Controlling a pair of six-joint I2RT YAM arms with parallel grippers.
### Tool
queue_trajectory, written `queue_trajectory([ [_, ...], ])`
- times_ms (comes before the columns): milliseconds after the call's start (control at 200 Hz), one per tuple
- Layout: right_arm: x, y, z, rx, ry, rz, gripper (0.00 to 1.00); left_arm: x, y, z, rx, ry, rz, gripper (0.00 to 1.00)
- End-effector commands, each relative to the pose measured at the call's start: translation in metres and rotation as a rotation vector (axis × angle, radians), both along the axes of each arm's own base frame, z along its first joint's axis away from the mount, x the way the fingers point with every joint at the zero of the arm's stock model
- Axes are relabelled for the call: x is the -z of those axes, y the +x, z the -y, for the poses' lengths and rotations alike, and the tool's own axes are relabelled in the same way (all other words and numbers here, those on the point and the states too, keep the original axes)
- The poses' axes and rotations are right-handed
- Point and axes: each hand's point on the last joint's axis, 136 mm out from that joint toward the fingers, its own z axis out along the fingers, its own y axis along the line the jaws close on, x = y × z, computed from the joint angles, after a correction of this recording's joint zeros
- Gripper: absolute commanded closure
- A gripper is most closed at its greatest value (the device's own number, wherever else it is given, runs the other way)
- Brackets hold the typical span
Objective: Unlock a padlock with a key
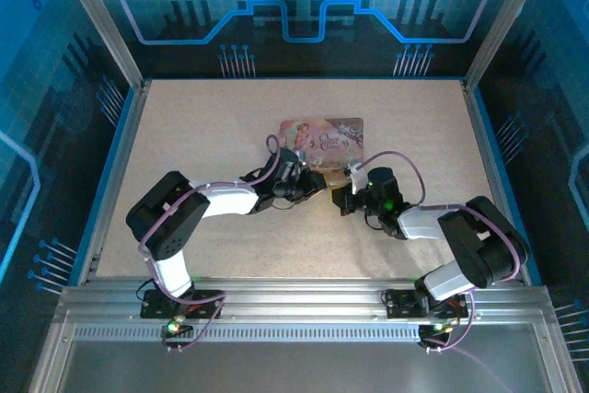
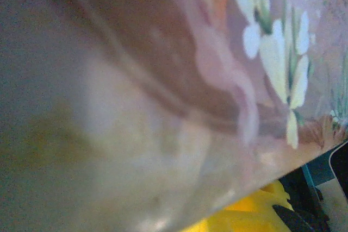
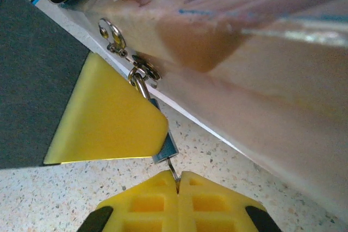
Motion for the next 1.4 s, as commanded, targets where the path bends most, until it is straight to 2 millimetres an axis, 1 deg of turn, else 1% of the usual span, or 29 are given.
queue_trajectory([
  [0, -0.031, 0.012, -0.023, -0.040, 0.068, 0.061, 1.00, -0.028, -0.025, 0.042, 0.169, -0.151, 0.002, 0.78],
  [140, -0.015, 0.008, -0.018, -0.032, 0.032, 0.016, 1.00, -0.021, -0.020, 0.040, 0.146, -0.143, 0.002, 0.73],
  [285, 0.001, 0.002, -0.011, -0.020, 0.019, -0.027, 1.00, -0.016, -0.017, 0.035, 0.121, -0.129, 0.006, 0.65],
  [380, 0.006, 0.001, -0.006, -0.009, 0.012, -0.042, 1.00, -0.013, -0.017, 0.030, 0.107, -0.121, 0.004, 0.61],
  [450, 0.009, 0.001, -0.003, 0.000, 0.010, -0.058, 1.00, -0.012, -0.019, 0.027, 0.100, -0.116, 0.003, 0.55],
  [595, 0.016, 0.000, 0.001, 0.019, 0.000, -0.129, 1.00, -0.011, -0.023, 0.012, 0.061, -0.096, -0.005, 0.48],
  [795, 0.013, -0.008, -0.001, 0.018, 0.016, -0.211, 1.00, -0.023, -0.028, -0.014, -0.011, -0.089, 0.017, 0.40],
  [935, 0.010, -0.012, -0.002, 0.027, 0.029, -0.268, 1.00, -0.034, -0.032, -0.034, -0.067, -0.075, 0.037, 0.37],
  [1131, 0.005, -0.019, -0.005, 0.053, 0.090, -0.368, 1.00, -0.037, -0.041, -0.058, -0.163, -0.088, 0.034, 0.38],
  [1251, 0.001, -0.022, -0.009, 0.086, 0.139, -0.434, 1.00, -0.038, -0.042, -0.066, -0.217, -0.127, 0.029, 0.39],
  [1276, 0.006, -0.027, -0.008, 0.102, 0.132, -0.476, 1.00, -0.038, -0.041, -0.067, -0.227, -0.132, 0.030, 0.39],
  [1396, 0.007, -0.034, -0.011, 0.146, 0.160, -0.553, 1.00, -0.038, -0.040, -0.066, -0.241, -0.151, 0.029, 0.39],
])
